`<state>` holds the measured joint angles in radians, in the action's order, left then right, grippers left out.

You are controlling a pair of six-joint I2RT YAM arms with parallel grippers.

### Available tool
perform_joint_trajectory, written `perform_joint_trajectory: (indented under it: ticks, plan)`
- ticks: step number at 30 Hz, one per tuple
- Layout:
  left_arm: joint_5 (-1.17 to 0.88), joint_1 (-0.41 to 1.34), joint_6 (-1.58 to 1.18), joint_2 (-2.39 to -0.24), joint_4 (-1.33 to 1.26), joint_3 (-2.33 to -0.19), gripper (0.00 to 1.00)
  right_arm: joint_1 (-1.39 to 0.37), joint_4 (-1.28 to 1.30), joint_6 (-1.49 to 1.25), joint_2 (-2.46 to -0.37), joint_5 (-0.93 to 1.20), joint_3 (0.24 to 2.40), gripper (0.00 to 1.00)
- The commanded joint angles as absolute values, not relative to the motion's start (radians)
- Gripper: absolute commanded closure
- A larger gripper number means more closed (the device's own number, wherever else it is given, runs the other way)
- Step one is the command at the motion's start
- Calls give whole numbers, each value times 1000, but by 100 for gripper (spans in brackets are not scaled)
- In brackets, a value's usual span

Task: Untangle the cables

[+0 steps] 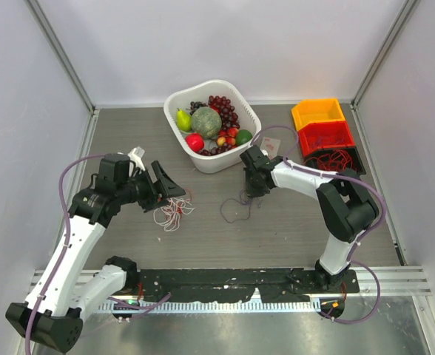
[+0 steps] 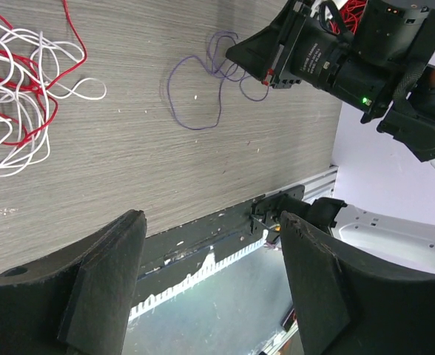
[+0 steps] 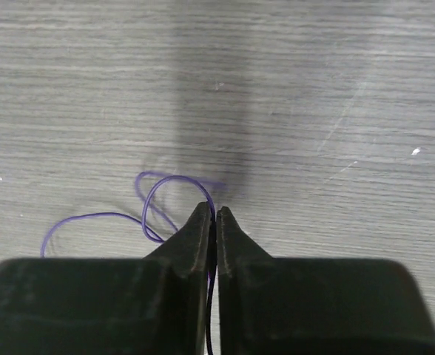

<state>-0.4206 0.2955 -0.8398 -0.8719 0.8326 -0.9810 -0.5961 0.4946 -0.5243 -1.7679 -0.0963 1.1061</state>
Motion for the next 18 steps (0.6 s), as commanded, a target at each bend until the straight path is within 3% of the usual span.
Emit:
perform_joint_trajectory:
  ticks: [1, 6, 10, 18]
  plan:
    - [-451, 299, -831, -887, 833, -1008, 24, -598, 480, -525, -1717, -205, 1118, 99]
    - [-445, 301, -815, -897, 836, -1008, 23, -565, 577, -488, -1567, -278, 1190, 99]
    - [-459, 299, -792, -926, 839, -1025, 23, -439, 603, -450, -1513, -288, 1290, 99]
    - [-453, 299, -716, -980, 876, -1092, 21, -100, 531, -429, -1707, -278, 1572, 99]
